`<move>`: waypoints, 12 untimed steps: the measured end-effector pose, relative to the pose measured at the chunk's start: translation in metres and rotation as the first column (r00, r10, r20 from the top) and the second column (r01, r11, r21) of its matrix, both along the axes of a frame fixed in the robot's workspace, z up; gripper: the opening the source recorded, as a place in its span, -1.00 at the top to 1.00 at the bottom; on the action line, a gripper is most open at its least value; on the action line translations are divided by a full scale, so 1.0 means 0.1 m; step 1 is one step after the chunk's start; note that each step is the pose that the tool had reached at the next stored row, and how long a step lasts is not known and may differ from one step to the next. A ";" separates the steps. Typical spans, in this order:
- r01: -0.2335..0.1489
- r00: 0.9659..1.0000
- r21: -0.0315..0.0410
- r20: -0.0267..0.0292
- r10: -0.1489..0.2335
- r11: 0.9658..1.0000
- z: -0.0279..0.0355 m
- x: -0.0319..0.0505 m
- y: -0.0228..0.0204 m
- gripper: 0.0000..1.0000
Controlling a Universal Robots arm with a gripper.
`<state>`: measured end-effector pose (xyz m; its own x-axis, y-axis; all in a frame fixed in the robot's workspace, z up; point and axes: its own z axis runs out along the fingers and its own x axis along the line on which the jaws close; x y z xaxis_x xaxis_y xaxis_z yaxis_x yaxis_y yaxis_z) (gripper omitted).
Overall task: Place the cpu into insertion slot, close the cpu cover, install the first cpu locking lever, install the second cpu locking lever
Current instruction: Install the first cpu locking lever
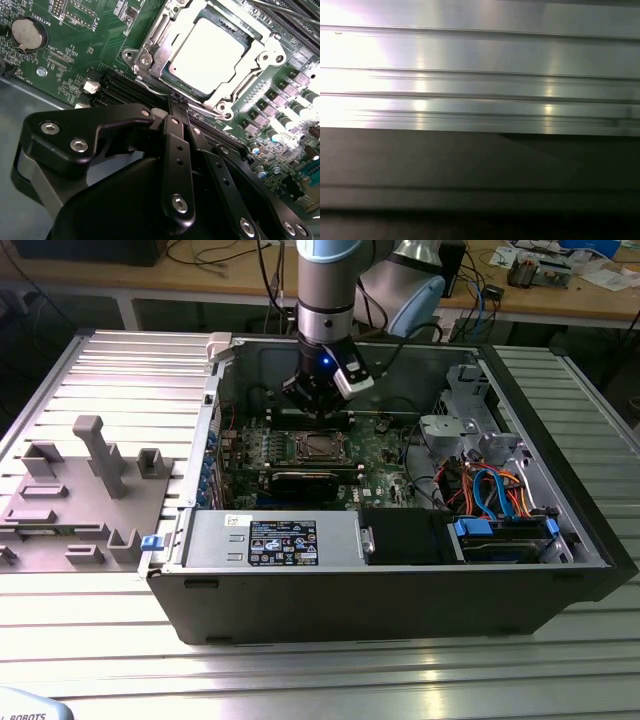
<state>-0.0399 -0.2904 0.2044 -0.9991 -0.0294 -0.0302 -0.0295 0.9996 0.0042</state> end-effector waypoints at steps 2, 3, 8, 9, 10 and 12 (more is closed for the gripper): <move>-0.001 1.000 0.000 -0.001 0.001 1.000 -0.014 0.010 0.000 0.79; -0.001 1.000 0.000 -0.002 0.001 1.000 -0.020 0.014 -0.001 0.79; -0.001 1.000 -0.001 -0.004 0.001 1.000 -0.043 0.028 -0.001 0.79; -0.001 1.000 -0.001 -0.005 0.001 1.000 -0.047 0.033 -0.001 0.79; -0.001 1.000 0.000 -0.006 0.001 1.000 -0.054 0.042 -0.001 0.79; -0.002 1.000 0.000 -0.008 0.002 1.000 -0.066 0.063 0.000 0.79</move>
